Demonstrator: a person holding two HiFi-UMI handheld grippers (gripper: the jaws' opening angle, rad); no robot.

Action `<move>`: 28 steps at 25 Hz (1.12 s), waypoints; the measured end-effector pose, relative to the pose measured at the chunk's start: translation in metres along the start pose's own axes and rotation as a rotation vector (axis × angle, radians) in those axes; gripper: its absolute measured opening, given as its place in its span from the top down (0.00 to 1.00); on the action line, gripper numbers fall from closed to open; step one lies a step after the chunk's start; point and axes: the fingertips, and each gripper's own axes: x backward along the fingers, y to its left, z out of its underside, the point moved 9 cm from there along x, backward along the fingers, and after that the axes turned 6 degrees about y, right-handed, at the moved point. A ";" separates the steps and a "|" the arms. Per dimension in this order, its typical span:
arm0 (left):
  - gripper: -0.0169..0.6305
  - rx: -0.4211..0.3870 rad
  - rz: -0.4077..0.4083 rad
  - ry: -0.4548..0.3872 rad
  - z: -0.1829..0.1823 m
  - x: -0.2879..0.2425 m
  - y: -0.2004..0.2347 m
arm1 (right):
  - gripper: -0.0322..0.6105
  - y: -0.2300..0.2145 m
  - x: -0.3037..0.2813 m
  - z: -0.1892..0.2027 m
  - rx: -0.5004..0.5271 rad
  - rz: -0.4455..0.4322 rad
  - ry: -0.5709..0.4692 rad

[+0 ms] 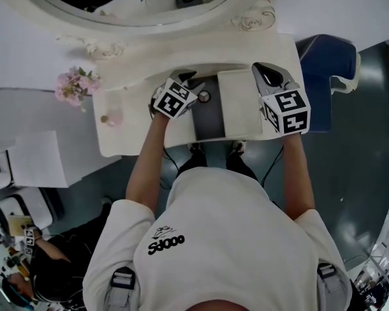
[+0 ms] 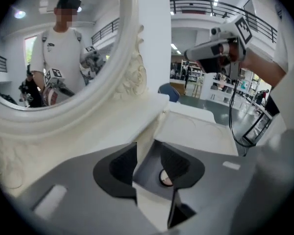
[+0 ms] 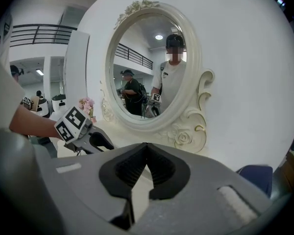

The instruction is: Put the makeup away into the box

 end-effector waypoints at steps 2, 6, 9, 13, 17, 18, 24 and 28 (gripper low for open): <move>0.77 0.048 -0.056 -0.072 -0.008 0.027 0.013 | 0.95 -0.001 0.002 -0.017 0.022 0.010 -0.031; 0.94 0.110 -0.198 -0.220 -0.027 0.083 0.042 | 0.95 0.001 0.005 -0.055 0.093 0.020 -0.103; 0.95 0.133 -0.280 -0.336 -0.040 0.123 0.054 | 0.95 0.006 0.007 -0.081 0.155 0.024 -0.151; 0.95 0.108 -0.385 -0.475 -0.058 0.175 0.057 | 0.95 0.015 0.010 -0.110 0.220 0.039 -0.200; 0.95 0.063 -0.458 -0.526 -0.075 0.214 0.058 | 0.95 0.022 0.016 -0.135 0.275 0.034 -0.249; 0.95 0.047 -0.477 -0.533 -0.080 0.223 0.059 | 0.95 0.024 0.019 -0.142 0.292 0.034 -0.264; 0.95 -0.014 -0.556 -0.598 -0.098 0.267 0.057 | 0.95 0.035 0.035 -0.170 0.347 0.044 -0.357; 0.95 -0.030 -0.576 -0.623 -0.103 0.278 0.054 | 0.95 0.040 0.042 -0.178 0.358 0.054 -0.398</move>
